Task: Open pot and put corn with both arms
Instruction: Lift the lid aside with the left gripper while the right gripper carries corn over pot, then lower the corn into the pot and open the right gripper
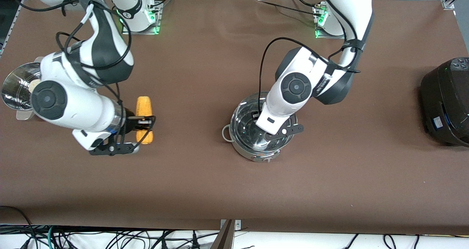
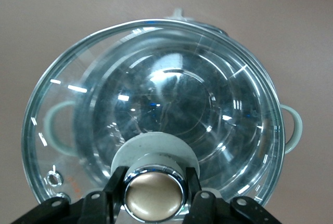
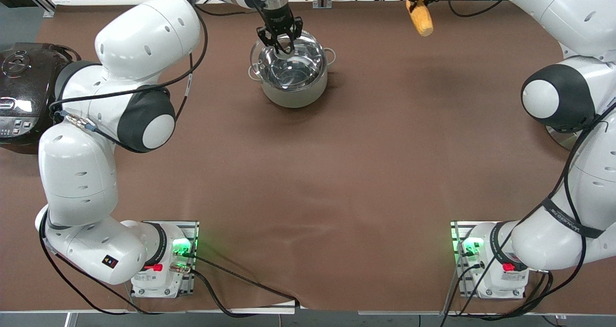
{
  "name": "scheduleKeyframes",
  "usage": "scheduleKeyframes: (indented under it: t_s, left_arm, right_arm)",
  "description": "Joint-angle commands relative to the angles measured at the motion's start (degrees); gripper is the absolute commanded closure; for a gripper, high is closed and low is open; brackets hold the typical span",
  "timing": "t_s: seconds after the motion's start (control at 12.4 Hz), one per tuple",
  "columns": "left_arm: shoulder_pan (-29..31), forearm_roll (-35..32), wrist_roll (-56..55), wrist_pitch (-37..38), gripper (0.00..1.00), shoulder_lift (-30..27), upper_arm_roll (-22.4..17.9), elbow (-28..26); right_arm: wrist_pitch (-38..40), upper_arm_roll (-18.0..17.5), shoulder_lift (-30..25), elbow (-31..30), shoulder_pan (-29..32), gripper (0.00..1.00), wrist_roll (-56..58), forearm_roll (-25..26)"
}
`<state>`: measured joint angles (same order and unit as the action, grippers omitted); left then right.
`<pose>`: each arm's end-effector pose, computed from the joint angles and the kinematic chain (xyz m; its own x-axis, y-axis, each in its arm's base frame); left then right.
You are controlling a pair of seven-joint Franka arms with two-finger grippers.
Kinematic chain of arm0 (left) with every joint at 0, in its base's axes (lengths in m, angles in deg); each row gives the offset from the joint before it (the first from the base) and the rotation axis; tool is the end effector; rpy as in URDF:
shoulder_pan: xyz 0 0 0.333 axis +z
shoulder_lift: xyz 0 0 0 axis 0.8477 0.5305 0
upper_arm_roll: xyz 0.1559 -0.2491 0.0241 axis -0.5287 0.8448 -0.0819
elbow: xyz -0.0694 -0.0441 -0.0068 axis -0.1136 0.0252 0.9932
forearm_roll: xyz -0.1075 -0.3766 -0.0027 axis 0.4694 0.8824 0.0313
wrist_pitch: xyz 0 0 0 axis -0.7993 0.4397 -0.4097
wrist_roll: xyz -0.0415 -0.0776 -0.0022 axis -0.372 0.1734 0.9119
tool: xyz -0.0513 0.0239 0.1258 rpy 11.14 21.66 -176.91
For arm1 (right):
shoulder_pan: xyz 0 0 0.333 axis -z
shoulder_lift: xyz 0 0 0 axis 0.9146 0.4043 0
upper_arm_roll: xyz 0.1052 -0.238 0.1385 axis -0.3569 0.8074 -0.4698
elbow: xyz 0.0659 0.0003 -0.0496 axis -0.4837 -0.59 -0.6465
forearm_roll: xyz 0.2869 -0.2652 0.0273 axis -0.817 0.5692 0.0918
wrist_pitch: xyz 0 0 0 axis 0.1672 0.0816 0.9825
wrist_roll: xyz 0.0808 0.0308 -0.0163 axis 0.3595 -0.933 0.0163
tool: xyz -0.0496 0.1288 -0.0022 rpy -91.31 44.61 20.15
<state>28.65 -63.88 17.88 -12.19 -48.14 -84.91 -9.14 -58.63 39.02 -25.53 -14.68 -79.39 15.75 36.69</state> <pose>0.6097 -0.3657 0.3438 0.9536 0.2545 -0.1606 0.2649 -0.9632 0.0461 0.6696 0.2407 0.4246 0.9957 0.0295 -0.0875 0.0187 -0.9923 -0.1221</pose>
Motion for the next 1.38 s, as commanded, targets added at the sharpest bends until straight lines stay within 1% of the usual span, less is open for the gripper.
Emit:
scheduleKeyframes:
  t_s: [0.0, 0.16, 0.24, 0.32, 0.4, 0.57, 0.73, 0.81, 0.89, 0.97, 1.05, 1.13, 1.21, 1.29]
  left_arm:
    - [5.0, 0.8, 7.9, 3.1, 1.00, -1.8, 0.1, 1.5]
    - [8.4, 0.6, 13.9, 3.7, 1.00, -2.4, 0.1, 0.5]
    - [9.7, 0.2, 17.9, 5.0, 1.00, -2.6, -0.1, 0.2]
    - [11.7, 0.0, 21.8, 6.9, 1.00, -3.1, -0.2, -0.8]
    - [14.0, -0.2, 25.3, 7.0, 1.00, -4.2, -0.2, -2.7]
    - [18.9, -0.2, 33.2, 6.9, 1.00, -6.7, -0.2, -7.4]
    - [21.9, -1.8, 37.4, 5.5, 1.00, -10.3, -0.2, -13.7]
    - [22.7, -3.1, 39.2, 2.3, 1.00, -12.5, -0.1, -18.7]
    - [23.2, -3.2, 40.7, -2.6, 1.00, -14.8, -0.1, -24.4]
    - [24.3, -3.2, 42.9, -9.5, 1.00, -16.5, -0.1, -31.0]
    - [26.0, -3.2, 46.9, -16.4, 1.00, -16.9, -0.1, -36.2]
    - [28.6, -3.1, 52.0, -22.3, 1.00, -16.3, -0.1, -39.0]
    - [30.9, -2.8, 55.7, -25.2, 1.00, -14.6, -0.1, -39.8]
    - [31.9, -2.7, 57.0, -25.6, 1.00, -13.2, -0.1, -39.2]
  right_arm:
    - [-3.5, -5.5, 0.1, 0.6, 1.0, 0.86, -7.6, -0.3]
    - [-9.2, -10.1, 1.0, 0.6, 0.5, 0.86, -15.0, -0.2]
    - [-12.9, -11.3, 2.0, 0.6, -0.9, 0.86, -18.3, -0.1]
    - [-17.0, -11.3, 3.2, 0.6, -3.8, 0.86, -21.2, 0.0]
    - [-20.7, -11.3, 4.6, 0.6, -6.1, 0.86, -23.5, 0.1]
    - [-28.1, -10.7, 7.6, 0.6, -9.9, 0.86, -25.3, 0.3]
    - [-36.1, -10.7, 11.2, 0.6, -12.4, 0.86, -25.2, 0.3]
    - [-39.5, -10.7, 12.8, 0.6, -13.9, 0.86, -25.2, 0.4]
    - [-41.9, -10.3, 14.3, 0.7, -15.0, 0.86, -25.3, 0.5]
    - [-43.4, -9.6, 15.4, 0.7, -16.2, 0.86, -25.3, 0.5]
    - [-44.2, -8.5, 16.1, 0.7, -17.5, 0.86, -25.2, 0.5]
    - [-44.9, -7.4, 16.7, 0.7, -18.7, 0.86, -25.2, 0.5]
    - [-45.6, -7.0, 17.3, 0.7, -19.4, 0.86, -25.2, 0.5]
    - [-46.7, -7.0, 18.1, 0.7, -19.6, 0.86, -25.2, 0.5]
